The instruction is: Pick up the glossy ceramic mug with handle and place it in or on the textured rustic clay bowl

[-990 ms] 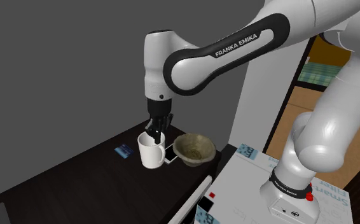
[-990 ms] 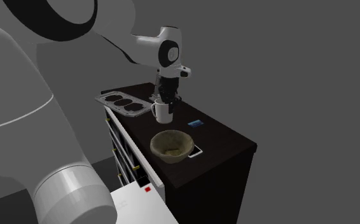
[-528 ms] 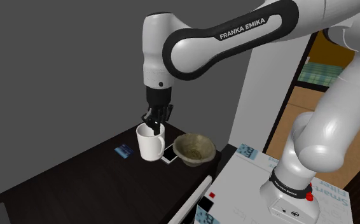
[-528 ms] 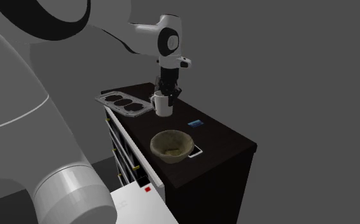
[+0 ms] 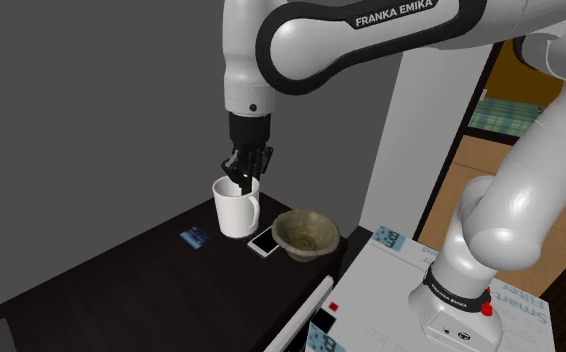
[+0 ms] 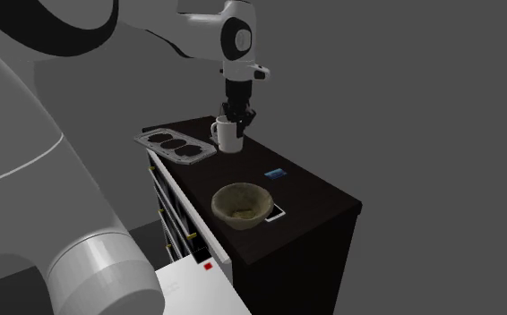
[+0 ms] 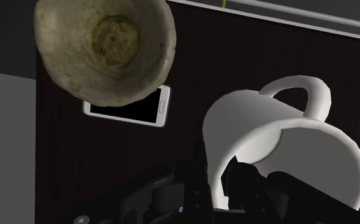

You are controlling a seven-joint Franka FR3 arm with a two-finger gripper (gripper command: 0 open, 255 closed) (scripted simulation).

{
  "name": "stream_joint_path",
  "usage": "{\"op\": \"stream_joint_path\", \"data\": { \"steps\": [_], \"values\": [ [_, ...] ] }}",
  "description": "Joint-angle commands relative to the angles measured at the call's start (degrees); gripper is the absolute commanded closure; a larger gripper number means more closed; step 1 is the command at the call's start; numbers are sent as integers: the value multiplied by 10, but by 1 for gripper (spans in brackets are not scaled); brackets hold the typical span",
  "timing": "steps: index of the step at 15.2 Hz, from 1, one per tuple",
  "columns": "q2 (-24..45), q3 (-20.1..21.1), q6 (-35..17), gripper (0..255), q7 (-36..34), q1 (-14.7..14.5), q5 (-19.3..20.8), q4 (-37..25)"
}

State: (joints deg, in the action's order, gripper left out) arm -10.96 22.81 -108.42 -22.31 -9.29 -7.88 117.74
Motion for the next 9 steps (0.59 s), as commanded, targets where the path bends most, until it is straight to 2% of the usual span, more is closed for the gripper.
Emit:
{"op": "stream_joint_path", "data": {
  "steps": [1, 9],
  "values": [
    [-21, -8, 9, 255, 13, 2, -6, 12],
    [-177, -82, 50, 255, 110, 15, -27, 134]
  ]
}}
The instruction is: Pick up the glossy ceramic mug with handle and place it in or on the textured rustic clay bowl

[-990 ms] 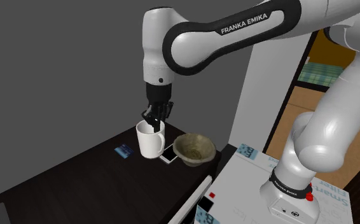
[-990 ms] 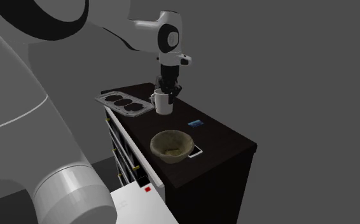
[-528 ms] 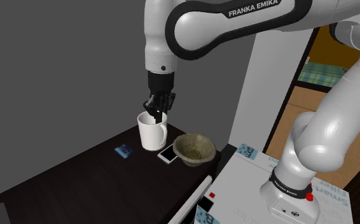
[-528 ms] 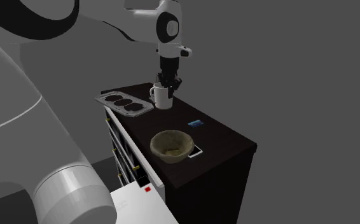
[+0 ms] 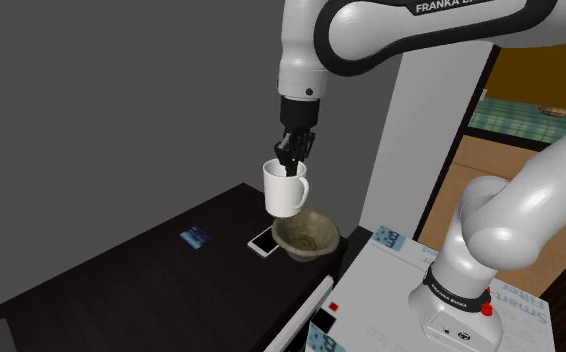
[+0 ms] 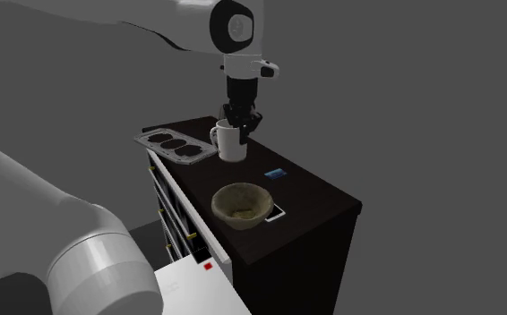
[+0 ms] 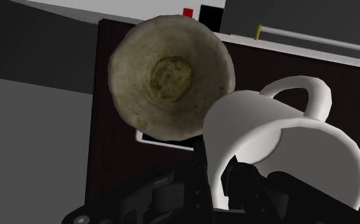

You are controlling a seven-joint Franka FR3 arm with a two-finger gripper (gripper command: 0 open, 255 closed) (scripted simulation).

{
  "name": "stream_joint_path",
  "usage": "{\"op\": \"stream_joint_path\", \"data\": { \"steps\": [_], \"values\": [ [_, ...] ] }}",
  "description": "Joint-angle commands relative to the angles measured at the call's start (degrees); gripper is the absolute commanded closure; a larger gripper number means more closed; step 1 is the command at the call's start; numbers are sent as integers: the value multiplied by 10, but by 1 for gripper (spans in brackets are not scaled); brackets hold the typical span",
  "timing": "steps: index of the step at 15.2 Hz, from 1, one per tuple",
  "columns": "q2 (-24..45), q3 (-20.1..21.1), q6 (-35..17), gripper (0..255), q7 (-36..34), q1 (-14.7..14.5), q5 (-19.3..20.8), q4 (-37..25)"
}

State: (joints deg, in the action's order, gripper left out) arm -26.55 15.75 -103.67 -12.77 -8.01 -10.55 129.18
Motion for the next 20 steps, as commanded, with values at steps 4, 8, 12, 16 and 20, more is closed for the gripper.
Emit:
{"op": "stream_joint_path", "data": {
  "steps": [4, 8, 12, 16, 20],
  "values": [
    [-99, -57, 36, 255, 64, 11, 11, 71],
    [-100, -54, 6, 255, 66, 9, 8, 101],
    [-97, -51, -25, 255, 68, 8, 5, 131],
    [-93, -48, -58, 255, 71, 7, 2, 158],
    [-86, -44, -91, 255, 73, 6, -2, 185]
  ]
}}
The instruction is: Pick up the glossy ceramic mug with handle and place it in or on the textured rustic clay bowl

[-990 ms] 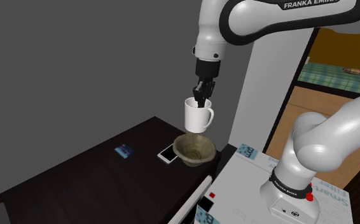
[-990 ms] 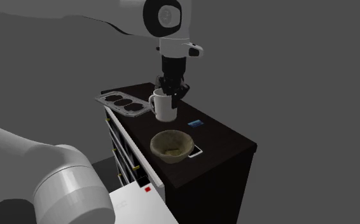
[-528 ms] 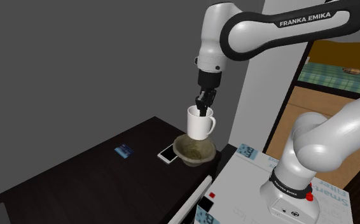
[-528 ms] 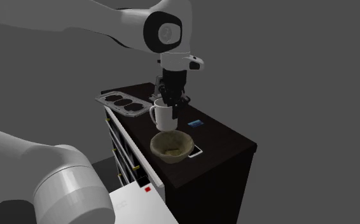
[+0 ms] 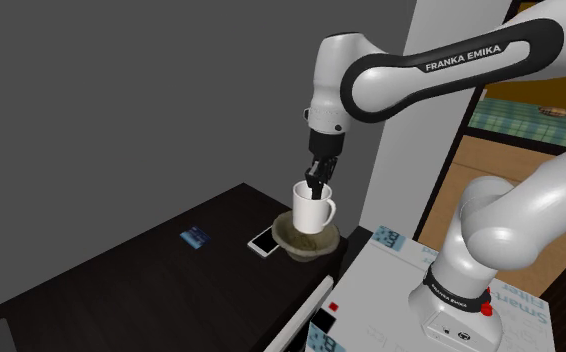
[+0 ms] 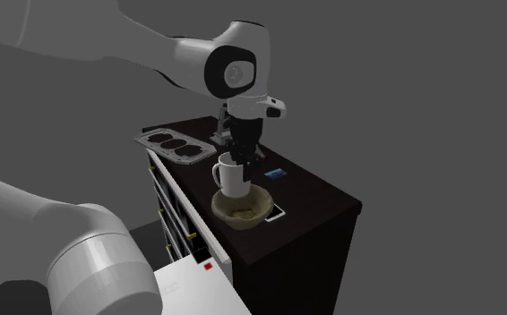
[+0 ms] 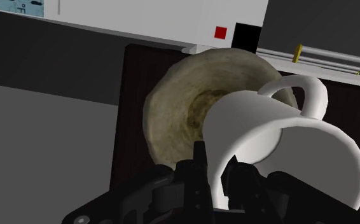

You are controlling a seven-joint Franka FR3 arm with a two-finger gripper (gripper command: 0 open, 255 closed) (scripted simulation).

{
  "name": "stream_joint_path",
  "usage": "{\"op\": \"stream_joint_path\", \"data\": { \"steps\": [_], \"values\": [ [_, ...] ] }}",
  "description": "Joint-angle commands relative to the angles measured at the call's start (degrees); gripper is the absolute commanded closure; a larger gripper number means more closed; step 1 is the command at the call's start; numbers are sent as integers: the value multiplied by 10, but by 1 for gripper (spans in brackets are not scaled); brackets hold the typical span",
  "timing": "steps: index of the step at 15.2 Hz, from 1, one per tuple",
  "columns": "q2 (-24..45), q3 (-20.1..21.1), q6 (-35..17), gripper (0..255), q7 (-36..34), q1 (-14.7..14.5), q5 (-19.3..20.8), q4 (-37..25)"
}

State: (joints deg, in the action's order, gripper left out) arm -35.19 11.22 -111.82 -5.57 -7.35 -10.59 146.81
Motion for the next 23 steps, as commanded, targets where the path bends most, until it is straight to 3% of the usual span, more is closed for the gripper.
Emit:
{"op": "stream_joint_path", "data": {
  "steps": [1, 10, 11, 16, 20, 23],
  "values": [
    [3, 2, -18, 255, 1, -1, -2, 15],
    [4, 2, -22, 255, 1, -1, -2, 18],
    [4, 2, -22, 0, 1, -1, -2, 18],
    [4, 2, -22, 0, 1, -1, -2, 18],
    [-11, -9, 55, 0, 0, 3, 7, -44],
    [-11, -9, 55, 0, 0, 3, 7, -44]
  ]
}}
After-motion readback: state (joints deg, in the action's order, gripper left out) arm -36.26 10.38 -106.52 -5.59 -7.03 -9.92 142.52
